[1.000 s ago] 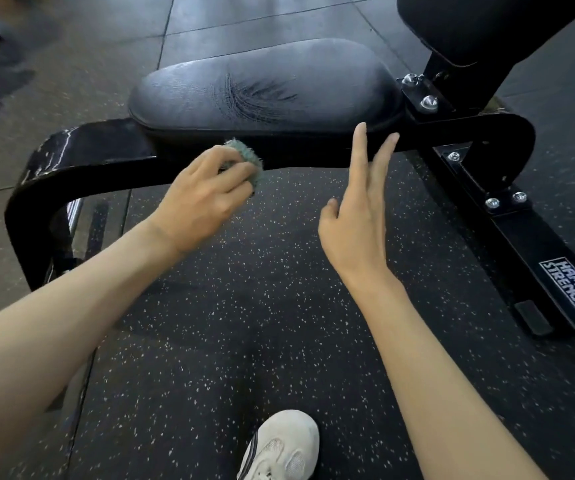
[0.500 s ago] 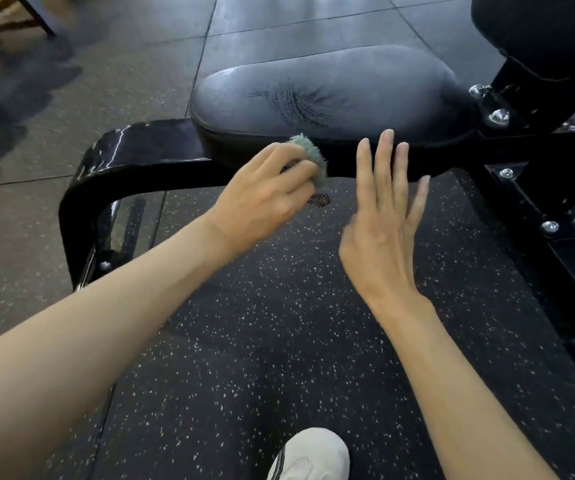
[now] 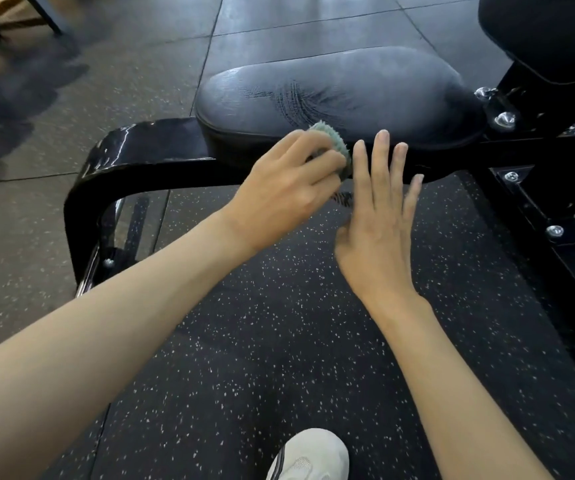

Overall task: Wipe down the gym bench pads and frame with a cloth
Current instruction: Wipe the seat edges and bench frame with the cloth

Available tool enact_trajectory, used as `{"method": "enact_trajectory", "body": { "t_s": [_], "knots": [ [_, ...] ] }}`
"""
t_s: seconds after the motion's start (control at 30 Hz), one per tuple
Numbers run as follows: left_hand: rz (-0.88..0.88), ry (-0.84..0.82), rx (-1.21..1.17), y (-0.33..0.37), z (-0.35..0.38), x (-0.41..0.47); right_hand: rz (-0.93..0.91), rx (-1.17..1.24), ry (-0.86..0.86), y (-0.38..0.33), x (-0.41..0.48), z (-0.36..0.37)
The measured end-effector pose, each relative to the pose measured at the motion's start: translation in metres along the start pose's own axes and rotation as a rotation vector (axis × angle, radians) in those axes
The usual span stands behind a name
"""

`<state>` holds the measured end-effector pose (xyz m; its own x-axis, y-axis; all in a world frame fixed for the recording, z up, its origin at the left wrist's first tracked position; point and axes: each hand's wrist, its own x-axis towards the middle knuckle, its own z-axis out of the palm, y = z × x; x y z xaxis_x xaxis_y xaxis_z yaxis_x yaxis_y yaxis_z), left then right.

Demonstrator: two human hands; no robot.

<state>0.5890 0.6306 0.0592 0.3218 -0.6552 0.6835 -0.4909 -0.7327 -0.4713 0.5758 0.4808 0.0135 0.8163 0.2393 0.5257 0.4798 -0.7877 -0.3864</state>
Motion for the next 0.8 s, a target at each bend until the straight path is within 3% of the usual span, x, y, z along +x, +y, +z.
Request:
{"method": "enact_trajectory", "body": {
  "t_s": [0.17,0.33,0.47,0.53,0.63,0.8],
  "knots": [
    [-0.021,-0.075,0.085,-0.028,-0.006,-0.029,0.0,-0.048,-0.044,0.0,0.0,-0.002],
    [-0.181,-0.115,0.048,-0.04,-0.018,-0.062,-0.019,-0.102,-0.073,0.004,0.0,-0.005],
    [-0.32,-0.071,0.165,-0.038,-0.023,-0.075,-0.032,-0.12,-0.11,0.005,0.0,-0.01],
    [-0.537,-0.063,0.153,-0.032,-0.026,-0.079,-0.034,-0.118,-0.134,0.004,0.0,-0.013],
    [-0.842,0.01,-0.062,-0.017,-0.031,-0.082,-0.031,-0.114,-0.163,0.003,0.001,-0.015],
    [-1.711,0.477,-0.325,-0.023,-0.04,-0.05,0.001,-0.076,-0.199,-0.003,0.003,-0.016]
  ]
}}
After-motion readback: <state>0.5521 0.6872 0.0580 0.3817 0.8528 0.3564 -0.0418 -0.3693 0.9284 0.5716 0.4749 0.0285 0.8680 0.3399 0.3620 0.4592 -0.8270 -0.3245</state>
